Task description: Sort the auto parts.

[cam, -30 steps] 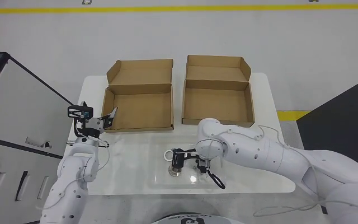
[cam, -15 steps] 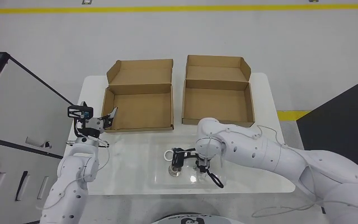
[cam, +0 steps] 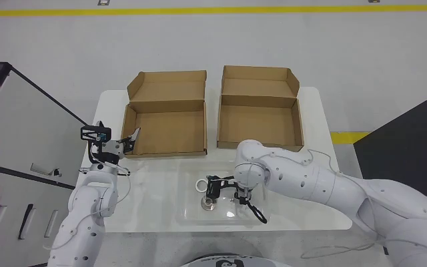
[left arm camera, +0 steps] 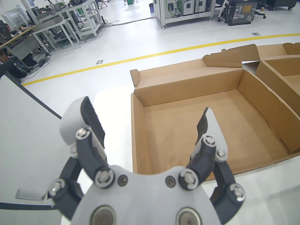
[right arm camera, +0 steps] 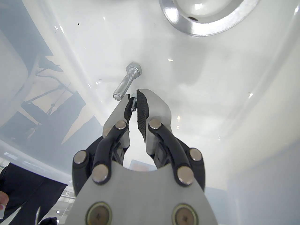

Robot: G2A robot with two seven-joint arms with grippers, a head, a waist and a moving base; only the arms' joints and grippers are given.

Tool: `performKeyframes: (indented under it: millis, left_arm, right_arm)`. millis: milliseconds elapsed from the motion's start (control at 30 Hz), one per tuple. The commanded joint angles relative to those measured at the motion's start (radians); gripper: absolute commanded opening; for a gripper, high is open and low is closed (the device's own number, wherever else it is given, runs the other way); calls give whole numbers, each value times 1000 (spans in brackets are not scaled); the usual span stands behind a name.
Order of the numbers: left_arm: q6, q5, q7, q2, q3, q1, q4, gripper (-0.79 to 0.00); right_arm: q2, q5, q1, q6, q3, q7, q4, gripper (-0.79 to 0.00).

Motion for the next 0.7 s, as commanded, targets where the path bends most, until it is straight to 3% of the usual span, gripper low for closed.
performKeyframes:
  millis: [0,300,667]
  left_arm:
    - [0,0,0,0,0,0,0,0]
    - [0,0,0,0,0,0,0,0]
    - [0,0,0,0,0,0,0,0]
  right_arm:
    - [1,5,7,0,0,0,-1,-785]
    - [46,99,68,0,0,0,-41,-785]
    - [164,245,157,0,0,0,-163,-785]
